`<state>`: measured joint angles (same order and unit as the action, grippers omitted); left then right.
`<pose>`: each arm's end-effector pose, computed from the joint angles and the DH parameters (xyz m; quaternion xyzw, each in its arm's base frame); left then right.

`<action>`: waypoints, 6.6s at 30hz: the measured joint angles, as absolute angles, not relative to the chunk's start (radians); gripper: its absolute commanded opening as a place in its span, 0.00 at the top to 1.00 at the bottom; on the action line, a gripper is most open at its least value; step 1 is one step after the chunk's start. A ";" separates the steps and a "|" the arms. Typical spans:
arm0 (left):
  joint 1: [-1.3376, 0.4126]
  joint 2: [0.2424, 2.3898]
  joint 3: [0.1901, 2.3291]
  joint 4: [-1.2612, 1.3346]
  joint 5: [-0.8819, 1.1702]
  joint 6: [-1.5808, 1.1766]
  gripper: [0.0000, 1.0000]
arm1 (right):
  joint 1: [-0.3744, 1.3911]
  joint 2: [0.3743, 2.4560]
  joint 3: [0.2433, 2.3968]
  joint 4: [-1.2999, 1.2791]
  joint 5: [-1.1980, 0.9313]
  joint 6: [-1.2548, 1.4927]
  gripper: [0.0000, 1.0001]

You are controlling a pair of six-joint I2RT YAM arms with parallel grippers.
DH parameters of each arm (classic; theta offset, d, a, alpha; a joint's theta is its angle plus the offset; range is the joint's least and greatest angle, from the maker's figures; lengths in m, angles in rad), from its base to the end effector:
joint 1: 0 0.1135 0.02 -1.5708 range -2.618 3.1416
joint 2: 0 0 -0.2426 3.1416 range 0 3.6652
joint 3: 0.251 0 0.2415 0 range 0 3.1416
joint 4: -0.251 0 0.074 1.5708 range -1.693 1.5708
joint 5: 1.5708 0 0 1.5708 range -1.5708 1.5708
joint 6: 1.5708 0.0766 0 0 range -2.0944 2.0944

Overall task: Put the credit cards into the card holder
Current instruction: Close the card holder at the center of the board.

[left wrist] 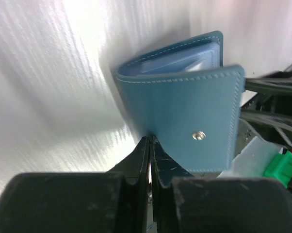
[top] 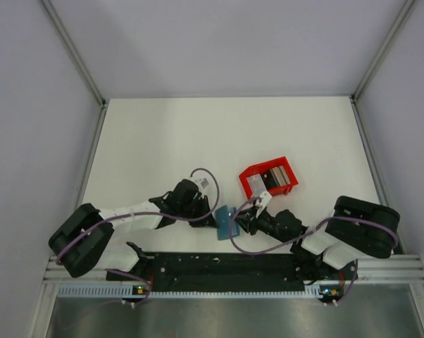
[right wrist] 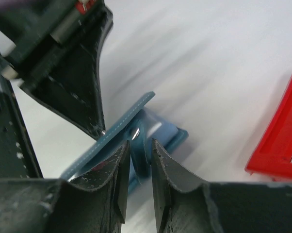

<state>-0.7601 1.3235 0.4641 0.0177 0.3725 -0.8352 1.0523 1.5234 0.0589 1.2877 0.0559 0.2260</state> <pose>0.1660 -0.1963 0.1023 0.0315 0.9200 -0.3716 0.1209 0.1232 0.2073 0.1031 -0.2913 0.7092 0.3656 0.5278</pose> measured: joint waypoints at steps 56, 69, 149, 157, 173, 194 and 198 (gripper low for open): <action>-0.776 0.984 0.612 -0.296 -0.047 -0.729 0.02 | 0.958 0.753 0.482 -0.225 0.325 0.972 0.06; -0.759 0.958 0.580 -0.389 -0.133 -0.720 0.31 | 0.893 1.037 0.736 -0.393 0.276 0.854 0.25; -0.960 1.350 0.535 0.050 0.073 -0.841 1.00 | 0.893 1.097 0.554 -0.305 0.083 0.797 0.38; -0.965 1.353 0.535 0.053 0.057 -0.848 1.00 | 0.894 1.142 0.554 -0.255 0.046 0.797 0.36; -0.965 1.353 0.535 0.054 0.043 -0.848 1.00 | 0.915 1.237 0.566 -0.268 0.079 0.820 0.35; -0.971 1.269 0.493 0.073 0.029 -0.846 0.99 | 0.940 1.137 0.577 -0.311 0.154 0.731 0.27; -0.971 1.200 0.493 0.054 0.017 -0.843 0.98 | 0.942 1.038 0.428 -0.157 0.124 0.596 0.19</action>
<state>-0.9710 1.1999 0.4934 0.0536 0.0166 -0.8433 0.9417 1.0378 0.4278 -0.1566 0.1242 0.5964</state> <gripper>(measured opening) 0.011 0.764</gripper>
